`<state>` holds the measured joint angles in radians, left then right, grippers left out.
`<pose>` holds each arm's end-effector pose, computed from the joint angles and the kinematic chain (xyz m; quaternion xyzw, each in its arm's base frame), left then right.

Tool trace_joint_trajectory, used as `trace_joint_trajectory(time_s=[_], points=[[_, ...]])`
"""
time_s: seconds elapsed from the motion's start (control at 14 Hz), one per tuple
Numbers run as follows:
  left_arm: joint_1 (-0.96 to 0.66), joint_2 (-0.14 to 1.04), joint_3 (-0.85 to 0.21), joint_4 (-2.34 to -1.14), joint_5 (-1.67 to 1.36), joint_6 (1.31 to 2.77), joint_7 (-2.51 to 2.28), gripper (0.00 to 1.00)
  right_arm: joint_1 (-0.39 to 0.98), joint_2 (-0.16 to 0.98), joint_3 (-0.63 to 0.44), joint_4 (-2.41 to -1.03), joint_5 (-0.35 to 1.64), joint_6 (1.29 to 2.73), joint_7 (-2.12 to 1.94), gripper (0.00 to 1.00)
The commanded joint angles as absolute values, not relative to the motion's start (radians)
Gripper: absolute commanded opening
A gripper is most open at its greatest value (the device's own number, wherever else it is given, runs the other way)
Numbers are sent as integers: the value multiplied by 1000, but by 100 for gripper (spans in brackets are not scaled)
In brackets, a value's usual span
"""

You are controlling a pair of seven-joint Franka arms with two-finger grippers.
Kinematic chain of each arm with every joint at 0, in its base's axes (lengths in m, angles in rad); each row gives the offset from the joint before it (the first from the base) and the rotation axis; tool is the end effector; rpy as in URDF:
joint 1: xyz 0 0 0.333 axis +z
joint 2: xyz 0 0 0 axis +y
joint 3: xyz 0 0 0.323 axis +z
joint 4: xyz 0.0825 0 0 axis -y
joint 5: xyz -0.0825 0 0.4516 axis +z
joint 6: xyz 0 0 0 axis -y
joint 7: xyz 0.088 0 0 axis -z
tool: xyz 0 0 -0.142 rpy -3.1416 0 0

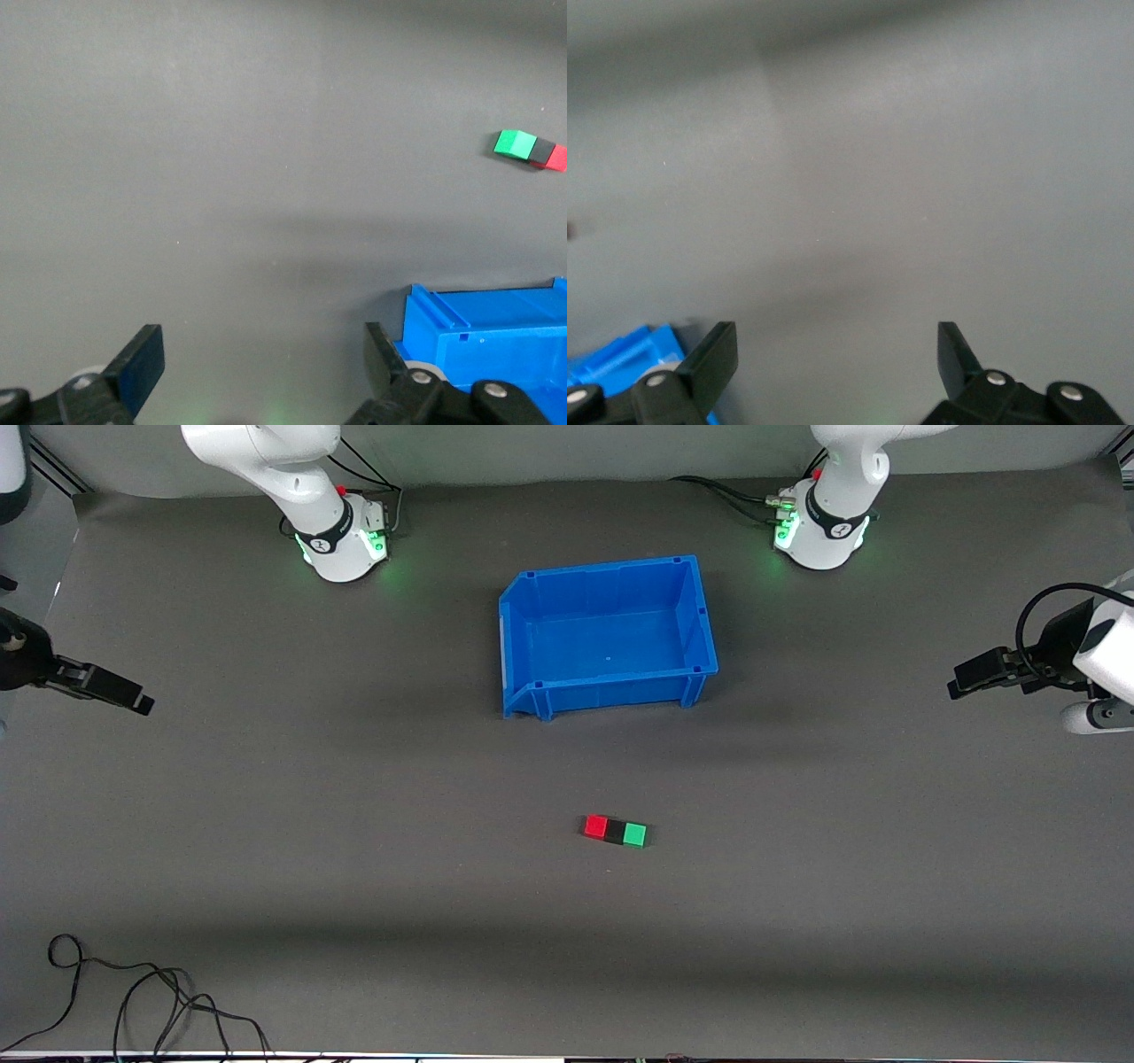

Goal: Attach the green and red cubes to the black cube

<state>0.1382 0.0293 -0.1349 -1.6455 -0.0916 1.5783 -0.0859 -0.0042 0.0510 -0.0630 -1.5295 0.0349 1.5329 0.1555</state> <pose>0.6236 -0.0100 0.5396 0.9966 0.0470 -0.0500 0.0457 0.6313 -0.0366 0.5836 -0.9934 0.1108 0.0244 0.0148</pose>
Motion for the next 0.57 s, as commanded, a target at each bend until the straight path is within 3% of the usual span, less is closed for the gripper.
trace_joint_trajectory(time_s=[0.0, 0.5], points=[[129, 40, -129, -1621, -78, 1548, -72, 100, -46, 8, -14, -1565, 9, 1559, 42, 100], [126, 37, -130, -1623, -69, 1525, -75, 100, -32, 9, -20, -1563, 9, 1577, -44, 100]])
